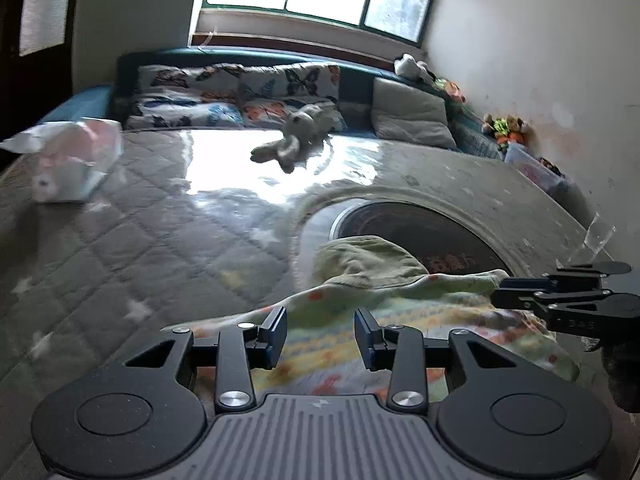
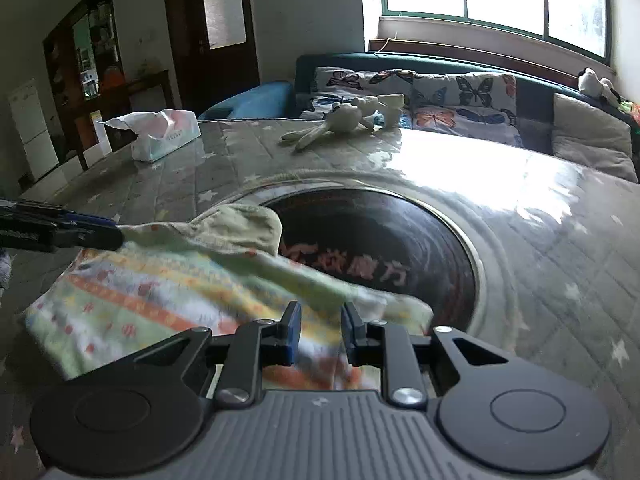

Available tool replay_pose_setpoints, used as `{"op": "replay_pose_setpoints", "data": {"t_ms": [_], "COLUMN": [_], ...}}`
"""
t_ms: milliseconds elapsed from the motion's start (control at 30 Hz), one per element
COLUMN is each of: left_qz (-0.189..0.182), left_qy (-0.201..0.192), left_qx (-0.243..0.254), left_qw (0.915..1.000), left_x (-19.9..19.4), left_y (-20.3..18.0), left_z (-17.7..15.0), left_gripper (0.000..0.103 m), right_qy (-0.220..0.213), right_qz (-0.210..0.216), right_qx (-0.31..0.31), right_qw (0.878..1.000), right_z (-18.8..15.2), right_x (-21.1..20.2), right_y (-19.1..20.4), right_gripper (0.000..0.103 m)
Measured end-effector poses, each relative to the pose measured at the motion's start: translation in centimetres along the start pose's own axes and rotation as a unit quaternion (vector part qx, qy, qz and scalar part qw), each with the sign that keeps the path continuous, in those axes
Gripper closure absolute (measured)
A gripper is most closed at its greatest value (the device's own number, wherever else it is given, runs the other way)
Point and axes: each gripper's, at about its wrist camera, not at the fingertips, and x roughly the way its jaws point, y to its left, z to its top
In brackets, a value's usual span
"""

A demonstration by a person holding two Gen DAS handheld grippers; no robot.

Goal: Fold clothes

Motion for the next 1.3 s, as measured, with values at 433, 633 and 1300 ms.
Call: {"op": "replay_pose_setpoints", "data": {"t_ms": [433,633,1300], "left_qz": [0.017,0.034,0.088], "left_qy": [0.014,0.007,-0.006], "left_qx": [-0.020,-0.023,-0.073], "left_qw": [0.9996,0.9991,0.9934], "left_x": [3.3,1.6,-6.0], "left_y": [0.4,0.9,4.7], "left_z": [1.0,0.4,-5.4], "left_gripper": [0.064,0.063,0.049], "right_qy": [0.002,-0.004,-0.015], "right_qz": [-0.002,-0.007,0.125], "right_qx": [0.006,0.003,-0.163], "right_qw": [1.000,1.000,0.979], "right_z": [0.1,0.0,-1.3], "right_x": [1.1,0.5,-1.5], "right_y": [-0.4,0.2,14.2], "right_gripper": [0.082,0.080,0.061]}}
